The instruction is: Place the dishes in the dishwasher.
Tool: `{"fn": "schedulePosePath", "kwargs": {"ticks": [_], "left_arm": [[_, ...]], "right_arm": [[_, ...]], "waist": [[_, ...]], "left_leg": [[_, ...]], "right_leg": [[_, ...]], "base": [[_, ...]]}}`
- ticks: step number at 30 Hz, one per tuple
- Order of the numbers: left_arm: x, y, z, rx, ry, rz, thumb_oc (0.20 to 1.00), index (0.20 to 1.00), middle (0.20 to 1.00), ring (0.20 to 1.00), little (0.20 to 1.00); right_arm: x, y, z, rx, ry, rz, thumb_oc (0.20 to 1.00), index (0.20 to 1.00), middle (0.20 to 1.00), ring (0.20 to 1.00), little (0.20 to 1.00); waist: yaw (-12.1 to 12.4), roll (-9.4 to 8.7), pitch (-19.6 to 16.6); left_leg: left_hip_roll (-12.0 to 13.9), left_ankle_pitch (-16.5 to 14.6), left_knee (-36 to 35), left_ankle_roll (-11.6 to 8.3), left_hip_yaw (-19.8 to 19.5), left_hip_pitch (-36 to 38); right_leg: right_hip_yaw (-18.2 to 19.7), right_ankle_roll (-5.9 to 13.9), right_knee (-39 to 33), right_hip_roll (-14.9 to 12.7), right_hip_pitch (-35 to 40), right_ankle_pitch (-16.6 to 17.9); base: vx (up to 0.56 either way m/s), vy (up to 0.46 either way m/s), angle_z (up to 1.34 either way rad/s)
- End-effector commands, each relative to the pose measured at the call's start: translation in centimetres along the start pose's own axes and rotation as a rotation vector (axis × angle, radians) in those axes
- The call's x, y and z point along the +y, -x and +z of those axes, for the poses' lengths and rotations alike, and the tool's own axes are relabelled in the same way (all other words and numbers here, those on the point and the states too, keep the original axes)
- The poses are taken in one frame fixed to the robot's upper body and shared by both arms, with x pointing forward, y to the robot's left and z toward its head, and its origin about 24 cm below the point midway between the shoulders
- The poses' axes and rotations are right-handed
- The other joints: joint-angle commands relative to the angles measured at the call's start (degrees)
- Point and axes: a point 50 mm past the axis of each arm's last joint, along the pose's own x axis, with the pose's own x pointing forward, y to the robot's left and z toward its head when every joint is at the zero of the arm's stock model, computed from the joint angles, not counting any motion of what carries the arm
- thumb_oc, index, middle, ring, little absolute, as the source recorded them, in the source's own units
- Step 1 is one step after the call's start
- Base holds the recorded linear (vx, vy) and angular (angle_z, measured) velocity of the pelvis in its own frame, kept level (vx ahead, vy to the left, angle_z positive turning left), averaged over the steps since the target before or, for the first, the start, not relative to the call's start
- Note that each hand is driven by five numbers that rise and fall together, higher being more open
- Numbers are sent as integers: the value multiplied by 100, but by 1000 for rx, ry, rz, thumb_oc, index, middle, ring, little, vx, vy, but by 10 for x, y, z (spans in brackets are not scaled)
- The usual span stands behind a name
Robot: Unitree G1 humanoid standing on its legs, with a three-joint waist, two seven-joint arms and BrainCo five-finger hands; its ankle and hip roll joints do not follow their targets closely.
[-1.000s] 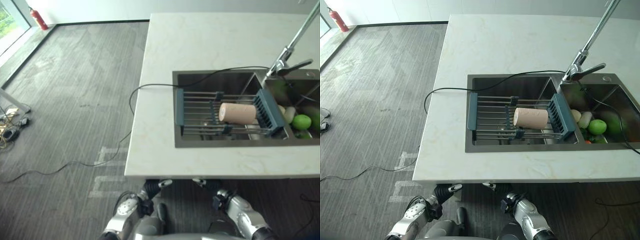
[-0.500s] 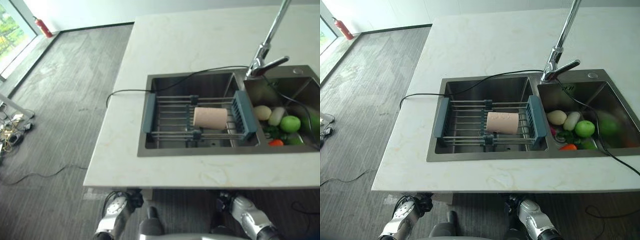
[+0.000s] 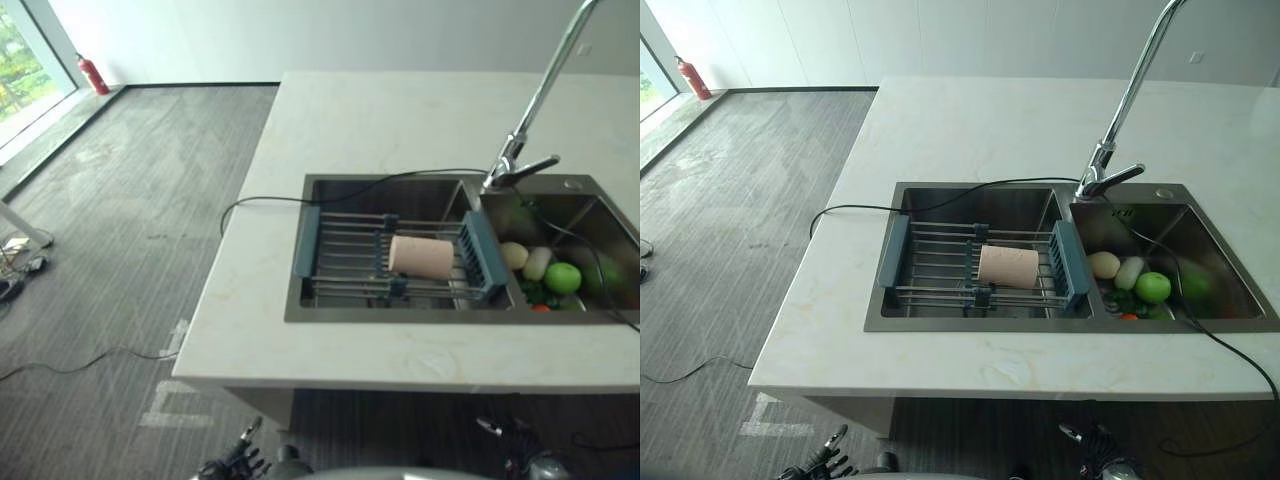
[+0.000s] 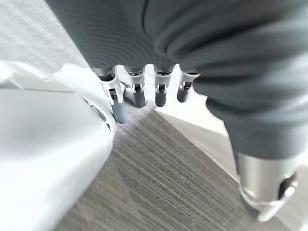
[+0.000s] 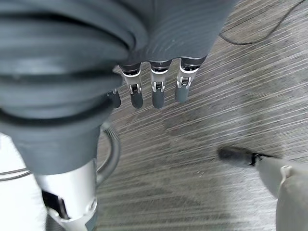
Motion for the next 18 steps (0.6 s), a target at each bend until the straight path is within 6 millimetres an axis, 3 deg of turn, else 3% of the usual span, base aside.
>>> {"fn": "schedulePosePath", "kwargs": {"ticks": [1, 5, 10, 12, 13, 14, 16, 17, 18], "left_arm": [[27, 7, -76, 417, -37, 146, 1000, 1000, 1000, 1000, 1000], [44, 11, -66, 317, 180, 352, 1000, 1000, 1000, 1000, 1000], [67, 19, -29, 53, 418, 481, 1000, 1000, 1000, 1000, 1000], [84, 31, 6, -175, 466, 550, 1000, 1000, 1000, 1000, 1000], [96, 48, 41, -358, 463, 603, 1000, 1000, 1000, 1000, 1000], [102, 60, 63, -467, 453, 626, 1000, 1000, 1000, 1000, 1000], [113, 115, 133, -816, 262, 740, 1000, 1000, 1000, 1000, 1000], [114, 131, 149, -900, 212, 770, 1000, 1000, 1000, 1000, 1000], [108, 169, 182, -1086, 119, 827, 1000, 1000, 1000, 1000, 1000]], "right_arm": [[32, -9, 60, -218, 4, 116, 1000, 1000, 1000, 1000, 1000], [32, -10, 74, -243, 30, 135, 1000, 1000, 1000, 1000, 1000], [32, -9, 82, -255, 69, 145, 1000, 1000, 1000, 1000, 1000], [29, -10, 80, -247, 89, 137, 1000, 1000, 1000, 1000, 1000], [27, -9, 78, -241, 98, 134, 1000, 1000, 1000, 1000, 1000], [26, -9, 75, -238, 104, 134, 1000, 1000, 1000, 1000, 1000], [24, -7, 68, -228, 98, 135, 1000, 1000, 1000, 1000, 1000], [23, -6, 66, -224, 89, 131, 1000, 1000, 1000, 1000, 1000], [20, -5, 62, -211, 64, 120, 1000, 1000, 1000, 1000, 1000]], "waist": [[167, -56, 398], [202, 93, 360], [201, 229, 326], [204, 325, 314], [198, 376, 302], [193, 405, 316], [196, 487, 329], [204, 505, 332], [208, 535, 336]], "left_leg": [[124, -353, 411, -18, -25, 122], [74, -305, 356, -60, -153, 93], [14, -295, 463, -85, -209, 12], [-39, -287, 473, -69, -236, -16], [-67, -285, 470, -61, -215, -18], [-81, -297, 470, -51, -195, 5], [-106, -314, 434, -11, -129, 32], [-112, -317, 425, -2, -114, 42], [-123, -327, 381, 17, -72, 68]], "right_leg": [[206, 63, 431, -297, -111, -279], [200, 27, 421, -301, -110, -334], [187, 42, 495, -407, -169, -382], [141, 54, 533, -472, -193, -398], [108, 64, 544, -502, -201, -396], [95, 80, 546, -520, -183, -395], [55, 104, 562, -569, -190, -382], [54, 106, 561, -571, -183, -381], [55, 118, 553, -572, -176, -378]], "base": [[13, 41, 2], [-8, 103, 7], [-14, 109, 8], [-29, 115, 19], [-14, 72, 8], [-10, 41, 3], [0, 0, 0], [22, -32, -1], [0, 0, 0]]}}
